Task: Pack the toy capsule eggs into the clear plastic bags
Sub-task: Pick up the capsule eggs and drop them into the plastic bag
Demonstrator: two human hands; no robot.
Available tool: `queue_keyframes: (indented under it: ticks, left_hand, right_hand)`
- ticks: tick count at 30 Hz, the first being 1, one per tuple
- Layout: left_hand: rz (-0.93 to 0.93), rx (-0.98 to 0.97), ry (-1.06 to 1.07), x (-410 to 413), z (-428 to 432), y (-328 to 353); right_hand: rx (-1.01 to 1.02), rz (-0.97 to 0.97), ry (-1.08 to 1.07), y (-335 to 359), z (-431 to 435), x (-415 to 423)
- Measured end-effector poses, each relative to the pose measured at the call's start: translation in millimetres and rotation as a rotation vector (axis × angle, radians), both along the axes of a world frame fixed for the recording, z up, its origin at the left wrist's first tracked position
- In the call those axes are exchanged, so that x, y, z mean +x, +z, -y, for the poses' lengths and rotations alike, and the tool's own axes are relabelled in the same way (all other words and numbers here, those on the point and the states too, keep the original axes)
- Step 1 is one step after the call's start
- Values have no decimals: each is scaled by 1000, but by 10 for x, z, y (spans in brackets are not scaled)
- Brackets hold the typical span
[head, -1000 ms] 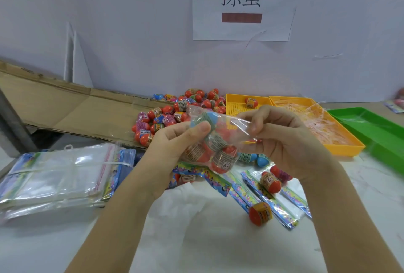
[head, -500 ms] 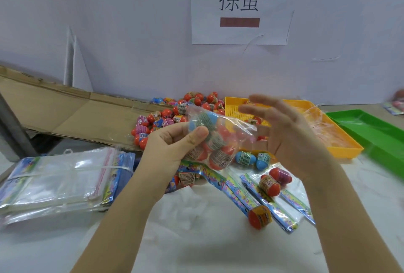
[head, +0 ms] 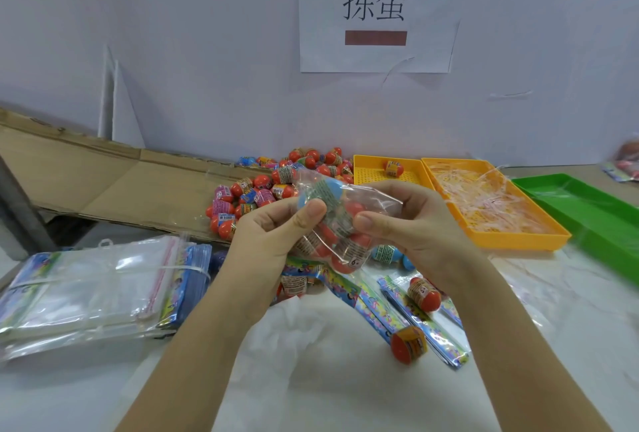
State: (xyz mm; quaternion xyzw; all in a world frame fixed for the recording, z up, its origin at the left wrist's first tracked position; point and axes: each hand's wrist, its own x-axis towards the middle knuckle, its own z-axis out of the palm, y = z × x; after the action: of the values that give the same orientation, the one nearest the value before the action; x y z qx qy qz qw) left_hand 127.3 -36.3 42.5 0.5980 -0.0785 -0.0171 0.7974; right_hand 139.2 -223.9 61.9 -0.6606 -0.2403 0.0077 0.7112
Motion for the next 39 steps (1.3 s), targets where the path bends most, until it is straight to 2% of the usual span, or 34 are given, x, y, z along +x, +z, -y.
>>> queue_keyframes:
  ticks: [10, 17, 21, 25, 27, 32, 37, 39]
  left_hand:
    - [-90, -48, -24, 27, 0, -23]
    - [-137, -64, 0, 59, 7, -22]
    - [-52, 3, 77, 109, -4, -33]
    - [-57, -112, 158, 138, -31, -48]
    - [-49, -104, 173, 146, -42, -68]
    - [-7, -54, 209, 144, -71, -77]
    - [197, 116, 460, 130, -91, -67]
    - [236, 89, 562, 137, -141, -40]
  right_hand:
    - [5, 8, 76, 37, 100, -25]
    - [23, -54, 123, 33, 141, -19]
    - [-19, -112, 66, 13, 125, 3]
    - [-119, -143, -3, -22, 106, 29]
    - [-149, -134, -24, -18, 93, 32]
    - [-133, -109, -77, -3, 73, 18]
    - [-106, -94, -88, -4, 59, 20]
    - [-65, -94, -108, -15, 79, 37]
